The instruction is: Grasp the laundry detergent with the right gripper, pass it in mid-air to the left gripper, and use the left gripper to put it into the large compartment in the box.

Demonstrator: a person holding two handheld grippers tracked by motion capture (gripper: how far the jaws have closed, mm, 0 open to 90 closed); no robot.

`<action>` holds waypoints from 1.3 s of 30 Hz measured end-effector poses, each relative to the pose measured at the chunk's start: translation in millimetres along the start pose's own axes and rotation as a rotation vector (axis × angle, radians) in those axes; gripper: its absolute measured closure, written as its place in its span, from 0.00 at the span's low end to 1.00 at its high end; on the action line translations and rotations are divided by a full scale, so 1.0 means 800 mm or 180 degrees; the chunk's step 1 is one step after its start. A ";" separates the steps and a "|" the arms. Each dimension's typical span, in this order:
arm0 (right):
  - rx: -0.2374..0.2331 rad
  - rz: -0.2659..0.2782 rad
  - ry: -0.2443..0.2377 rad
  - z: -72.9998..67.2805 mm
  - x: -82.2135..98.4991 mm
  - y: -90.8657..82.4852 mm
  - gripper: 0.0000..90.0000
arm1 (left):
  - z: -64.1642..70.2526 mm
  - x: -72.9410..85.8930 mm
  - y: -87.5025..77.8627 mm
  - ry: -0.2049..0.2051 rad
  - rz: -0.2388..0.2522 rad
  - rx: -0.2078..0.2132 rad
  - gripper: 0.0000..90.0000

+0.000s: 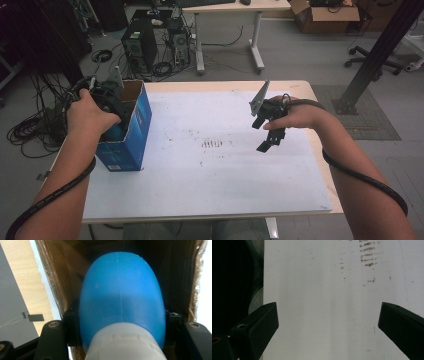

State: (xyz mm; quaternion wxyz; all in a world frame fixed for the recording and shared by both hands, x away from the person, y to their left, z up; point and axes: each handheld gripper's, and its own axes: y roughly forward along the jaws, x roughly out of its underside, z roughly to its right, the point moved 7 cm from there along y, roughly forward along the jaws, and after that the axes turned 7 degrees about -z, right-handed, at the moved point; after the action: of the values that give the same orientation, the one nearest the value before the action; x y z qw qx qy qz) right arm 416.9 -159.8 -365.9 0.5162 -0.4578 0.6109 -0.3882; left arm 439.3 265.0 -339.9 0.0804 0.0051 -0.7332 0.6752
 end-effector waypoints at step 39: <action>0.0004 0.0005 0.0022 -0.002 0.000 0.001 0.03 | 0.000 -0.002 0.023 -0.0017 -0.0022 0.0119 0.37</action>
State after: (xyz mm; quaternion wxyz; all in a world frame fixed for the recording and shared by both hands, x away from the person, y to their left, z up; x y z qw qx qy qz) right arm 414.9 -159.4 -366.2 0.5146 -0.4557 0.6128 -0.3897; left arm 438.6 266.3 -358.4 0.0806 0.0110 -0.7206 0.6885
